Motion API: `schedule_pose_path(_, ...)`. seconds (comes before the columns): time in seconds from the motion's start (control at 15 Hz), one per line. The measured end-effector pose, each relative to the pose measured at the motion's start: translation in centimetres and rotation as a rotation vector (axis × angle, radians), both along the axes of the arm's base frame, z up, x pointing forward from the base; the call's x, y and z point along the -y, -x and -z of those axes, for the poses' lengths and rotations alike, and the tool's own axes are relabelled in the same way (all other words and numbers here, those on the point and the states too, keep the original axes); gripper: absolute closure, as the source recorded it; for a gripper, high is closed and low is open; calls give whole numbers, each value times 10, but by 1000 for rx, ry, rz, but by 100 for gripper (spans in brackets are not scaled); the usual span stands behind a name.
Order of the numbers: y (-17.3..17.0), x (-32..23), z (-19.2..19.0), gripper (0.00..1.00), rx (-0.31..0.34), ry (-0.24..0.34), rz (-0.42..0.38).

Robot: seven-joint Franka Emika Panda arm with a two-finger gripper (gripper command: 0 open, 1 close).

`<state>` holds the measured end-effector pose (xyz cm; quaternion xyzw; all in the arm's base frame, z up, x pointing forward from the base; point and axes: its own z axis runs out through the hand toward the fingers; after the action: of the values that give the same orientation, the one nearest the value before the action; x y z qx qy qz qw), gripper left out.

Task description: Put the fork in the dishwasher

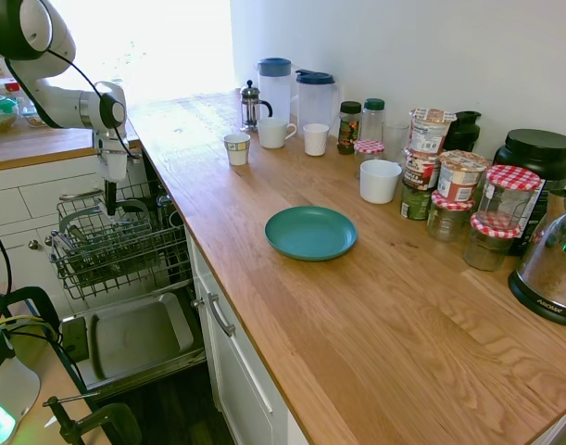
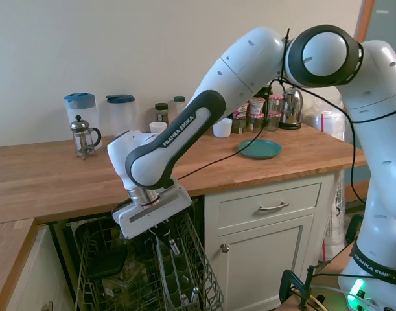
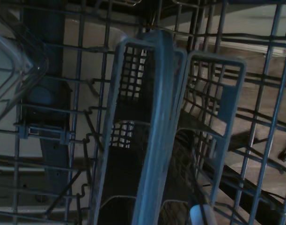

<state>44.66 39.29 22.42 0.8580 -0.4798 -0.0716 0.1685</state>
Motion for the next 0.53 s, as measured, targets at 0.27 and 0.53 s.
schedule_pose_path(0.27, -4, -4, 6, 0, -10, -11, -6)
schedule_pose_path(0.53, -5, -5, 3, 0, -12, -10, -10)
